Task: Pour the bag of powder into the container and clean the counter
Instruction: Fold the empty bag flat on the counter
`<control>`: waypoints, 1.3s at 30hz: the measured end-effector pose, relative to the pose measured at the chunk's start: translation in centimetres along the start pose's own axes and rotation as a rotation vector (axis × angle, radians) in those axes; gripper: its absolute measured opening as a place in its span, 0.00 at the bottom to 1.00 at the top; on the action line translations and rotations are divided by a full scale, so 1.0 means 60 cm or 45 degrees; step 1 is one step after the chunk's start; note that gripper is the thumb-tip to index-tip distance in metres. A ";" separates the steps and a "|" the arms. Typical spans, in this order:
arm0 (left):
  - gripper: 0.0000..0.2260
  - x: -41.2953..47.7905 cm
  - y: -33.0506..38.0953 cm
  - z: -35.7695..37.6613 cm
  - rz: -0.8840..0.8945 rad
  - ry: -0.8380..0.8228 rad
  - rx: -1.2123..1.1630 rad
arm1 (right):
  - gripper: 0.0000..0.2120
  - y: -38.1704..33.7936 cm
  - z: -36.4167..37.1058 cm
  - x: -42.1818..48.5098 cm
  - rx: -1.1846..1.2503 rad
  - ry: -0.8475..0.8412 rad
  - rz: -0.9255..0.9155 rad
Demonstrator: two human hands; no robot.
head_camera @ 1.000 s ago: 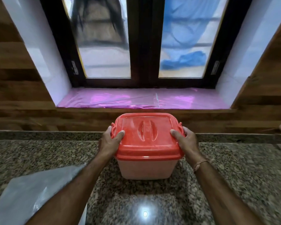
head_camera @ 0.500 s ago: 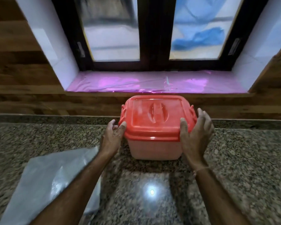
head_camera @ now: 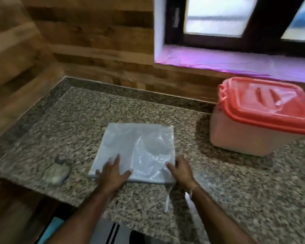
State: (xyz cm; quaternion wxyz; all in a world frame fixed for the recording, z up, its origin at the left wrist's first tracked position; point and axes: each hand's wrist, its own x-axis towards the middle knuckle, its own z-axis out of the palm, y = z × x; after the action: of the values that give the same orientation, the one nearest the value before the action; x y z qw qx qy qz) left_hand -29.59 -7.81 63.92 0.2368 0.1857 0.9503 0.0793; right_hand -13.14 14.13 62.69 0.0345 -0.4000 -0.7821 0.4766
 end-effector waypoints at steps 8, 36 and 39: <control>0.37 0.024 -0.060 -0.015 0.478 0.238 0.260 | 0.06 0.039 0.021 -0.050 -0.126 0.087 0.340; 0.59 0.160 -0.075 -0.035 0.690 0.131 0.410 | 0.08 -0.038 0.018 0.135 0.414 0.413 0.454; 0.58 0.185 -0.103 -0.044 0.660 0.060 0.338 | 0.04 -0.015 0.018 0.114 0.371 0.358 0.462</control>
State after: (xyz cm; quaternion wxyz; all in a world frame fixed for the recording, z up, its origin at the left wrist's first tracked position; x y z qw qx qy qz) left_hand -41.91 -9.35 60.11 0.1602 0.4497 0.8785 0.0163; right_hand -18.78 17.65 60.56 0.1143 -0.5867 -0.6083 0.5223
